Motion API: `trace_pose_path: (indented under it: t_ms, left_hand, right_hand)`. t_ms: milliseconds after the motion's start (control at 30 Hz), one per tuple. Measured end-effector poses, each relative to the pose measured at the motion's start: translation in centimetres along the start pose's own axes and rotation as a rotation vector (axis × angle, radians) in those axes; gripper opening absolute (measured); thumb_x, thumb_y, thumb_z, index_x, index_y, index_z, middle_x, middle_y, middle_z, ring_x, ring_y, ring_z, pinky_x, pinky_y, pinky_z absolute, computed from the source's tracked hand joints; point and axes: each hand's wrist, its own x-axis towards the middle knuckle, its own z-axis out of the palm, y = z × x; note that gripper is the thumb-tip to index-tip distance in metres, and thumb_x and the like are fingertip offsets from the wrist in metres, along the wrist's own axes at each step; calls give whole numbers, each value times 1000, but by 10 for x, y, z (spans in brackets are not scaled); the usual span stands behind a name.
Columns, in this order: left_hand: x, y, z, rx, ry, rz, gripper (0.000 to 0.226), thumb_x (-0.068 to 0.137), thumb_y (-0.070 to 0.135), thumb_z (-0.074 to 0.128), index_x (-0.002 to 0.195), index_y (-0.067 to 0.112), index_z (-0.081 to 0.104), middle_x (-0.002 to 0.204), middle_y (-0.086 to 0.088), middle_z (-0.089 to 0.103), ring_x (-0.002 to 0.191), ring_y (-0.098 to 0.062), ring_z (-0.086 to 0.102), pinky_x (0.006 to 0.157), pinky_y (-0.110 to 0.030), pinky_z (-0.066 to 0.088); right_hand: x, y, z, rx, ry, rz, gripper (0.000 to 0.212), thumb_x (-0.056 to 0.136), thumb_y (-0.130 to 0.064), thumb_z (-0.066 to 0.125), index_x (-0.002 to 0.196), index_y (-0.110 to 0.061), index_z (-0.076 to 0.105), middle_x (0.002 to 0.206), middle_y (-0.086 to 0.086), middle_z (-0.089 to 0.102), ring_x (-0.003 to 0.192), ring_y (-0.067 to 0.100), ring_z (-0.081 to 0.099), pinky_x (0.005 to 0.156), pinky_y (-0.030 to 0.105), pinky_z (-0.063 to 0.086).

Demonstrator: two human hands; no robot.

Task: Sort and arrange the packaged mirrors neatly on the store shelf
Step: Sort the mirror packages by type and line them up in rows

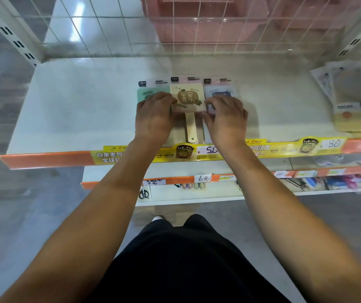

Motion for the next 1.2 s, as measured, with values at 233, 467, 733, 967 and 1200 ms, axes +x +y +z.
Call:
trace_pose_path:
  t_ms: [233,467,733,967,1200]
  left_hand:
    - [-1,4,-1,-13,-5,-14,30,88,25,63,118,20,63,126,-1,60,122,-25,50,97,-37,35]
    - [-6,1,-5,2,-10,-41,51,83,36,68,130,25,52,136,1,51,129,-25,43,102,-41,33]
    - [-10,-3,-9,32,-59,-122,49,82,31,67,129,29,54,144,3,43,134,-28,35,102,-47,34]
    - [-4,-13,-7,-45,-36,-101,44,80,21,70,123,21,61,134,-1,52,123,-29,47,99,-41,43]
    - [-1,-16,-8,-60,-30,-116,40,79,29,73,117,22,64,129,2,56,119,-25,50,94,-35,44]
  right_hand:
    - [3,3,1,8,-13,4,28,85,-35,69,111,-25,65,115,-5,63,117,28,50,91,38,38]
    - [7,9,-7,-4,-53,29,46,80,-42,72,121,-26,61,134,2,51,128,32,40,99,44,37]
    - [16,15,-17,-11,-239,97,57,82,-52,68,130,-26,54,142,5,38,121,39,41,100,43,41]
    - [20,15,-18,-9,-254,97,55,81,-52,68,127,-23,56,139,5,41,118,36,42,98,41,43]
    - [20,16,-15,-3,-240,92,56,82,-51,68,129,-22,56,139,5,41,119,35,42,97,37,40]
